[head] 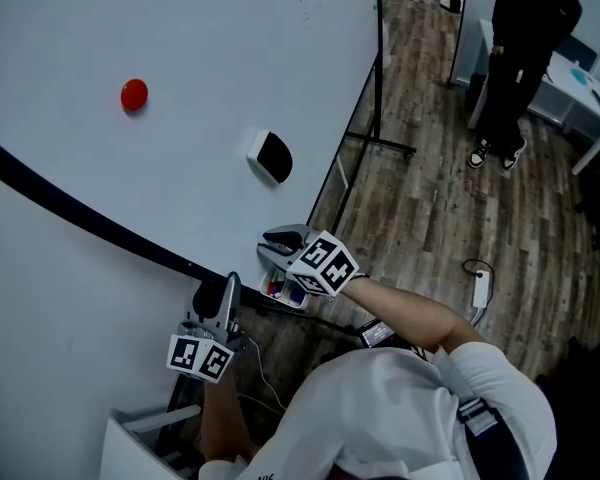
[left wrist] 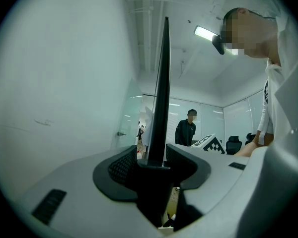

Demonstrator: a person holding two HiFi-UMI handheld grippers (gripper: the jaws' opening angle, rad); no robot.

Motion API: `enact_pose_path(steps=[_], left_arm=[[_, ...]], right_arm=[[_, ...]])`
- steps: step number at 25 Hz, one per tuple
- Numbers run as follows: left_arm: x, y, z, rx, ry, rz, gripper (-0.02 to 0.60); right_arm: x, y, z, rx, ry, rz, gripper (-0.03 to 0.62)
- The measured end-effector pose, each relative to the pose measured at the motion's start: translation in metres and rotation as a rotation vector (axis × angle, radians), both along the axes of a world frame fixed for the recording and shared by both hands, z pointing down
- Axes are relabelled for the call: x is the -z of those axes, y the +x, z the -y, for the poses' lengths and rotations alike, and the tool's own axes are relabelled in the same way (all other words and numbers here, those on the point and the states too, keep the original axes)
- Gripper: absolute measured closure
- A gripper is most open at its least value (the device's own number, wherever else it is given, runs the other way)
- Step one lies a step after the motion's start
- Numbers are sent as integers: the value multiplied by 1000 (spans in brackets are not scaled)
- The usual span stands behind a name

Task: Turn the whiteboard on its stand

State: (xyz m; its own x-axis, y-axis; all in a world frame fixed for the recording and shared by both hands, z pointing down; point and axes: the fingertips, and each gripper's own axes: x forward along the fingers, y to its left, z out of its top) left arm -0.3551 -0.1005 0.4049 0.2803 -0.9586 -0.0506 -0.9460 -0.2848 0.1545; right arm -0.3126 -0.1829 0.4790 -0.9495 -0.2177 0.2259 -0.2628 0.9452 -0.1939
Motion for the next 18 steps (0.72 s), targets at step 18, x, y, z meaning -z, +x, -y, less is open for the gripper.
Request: enact_pose_path(steps=[18], left_arm=[[23, 23, -26, -14, -23, 3, 394]], right_arm=[[21, 17, -26, 19, -32, 34, 514]])
